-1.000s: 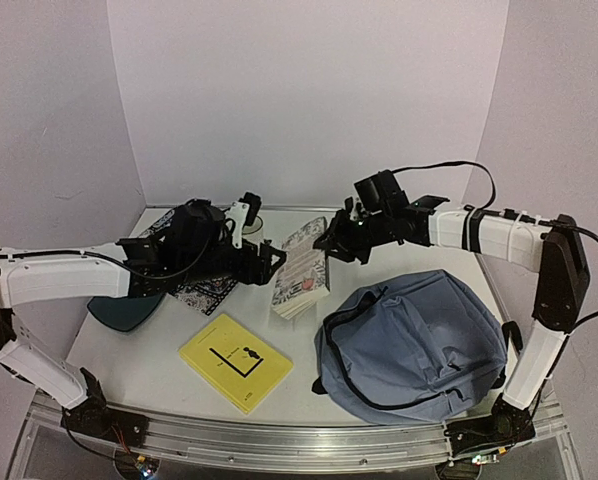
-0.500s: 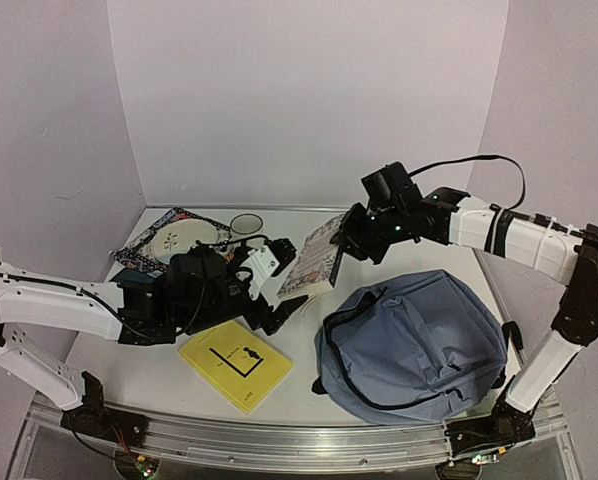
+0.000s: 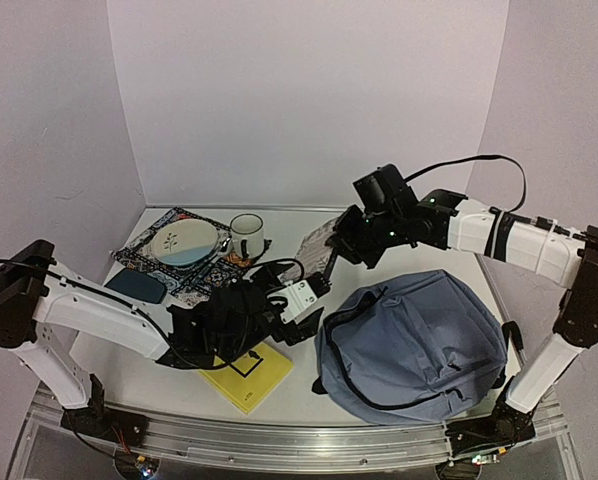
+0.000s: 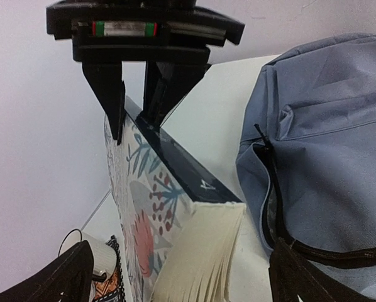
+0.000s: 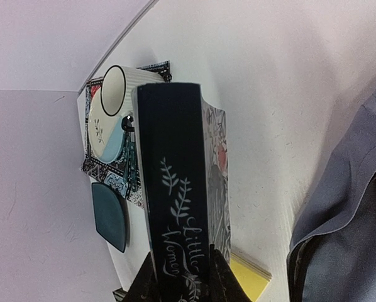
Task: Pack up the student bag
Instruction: Pass from the right arm to the left, then move the student bag to the center of the board.
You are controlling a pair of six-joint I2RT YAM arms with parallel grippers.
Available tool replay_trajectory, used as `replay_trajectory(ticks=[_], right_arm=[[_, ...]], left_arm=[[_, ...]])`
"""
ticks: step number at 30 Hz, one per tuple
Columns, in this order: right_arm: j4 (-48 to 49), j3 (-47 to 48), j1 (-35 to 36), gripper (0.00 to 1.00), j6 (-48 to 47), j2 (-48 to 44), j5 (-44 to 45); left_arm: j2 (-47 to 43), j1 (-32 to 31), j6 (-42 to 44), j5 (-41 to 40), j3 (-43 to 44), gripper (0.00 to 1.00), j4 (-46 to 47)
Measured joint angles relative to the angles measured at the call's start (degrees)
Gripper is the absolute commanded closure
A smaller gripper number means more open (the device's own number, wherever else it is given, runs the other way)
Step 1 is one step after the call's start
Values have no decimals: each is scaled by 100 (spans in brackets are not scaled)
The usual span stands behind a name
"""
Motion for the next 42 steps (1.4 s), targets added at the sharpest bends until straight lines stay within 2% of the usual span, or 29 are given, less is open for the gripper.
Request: replay_trajectory(ticks=[2,7,17,18,24,25,30,34,38,42], right_arm=[[-15,0,26,100,37,-37,61],[-46,0,57,100,129,-223,197],[-28,0,83,100,260,-326,317],[-31,0,85,100,295,-326,328],[7,11,144,74,168,-326,313],[4,17,149,65,122,-326,291],[-199,127,22,40,-601,-330,210],[-562,238,-376,21,-1331,-389,295],[-1285,190,-527,17,-1757,-570,442],[-1825,-363,-688,12,-1919,-1010,492]], left_arm=[[197,-15,48,-238,59,10,101],[590,-17,153,-822,179,34,393],[577,-17,87,-1191,170,98,741],[546,-15,114,-1187,157,100,723],[278,-22,-35,-1172,-61,100,640],[236,-28,-83,-1163,-101,100,643],[-160,-4,-612,-1121,-341,100,455],[-468,195,-1224,-962,-365,100,-122],[-813,608,-1991,-433,-365,100,-787],[-1196,1263,-2778,505,-365,100,-1375]])
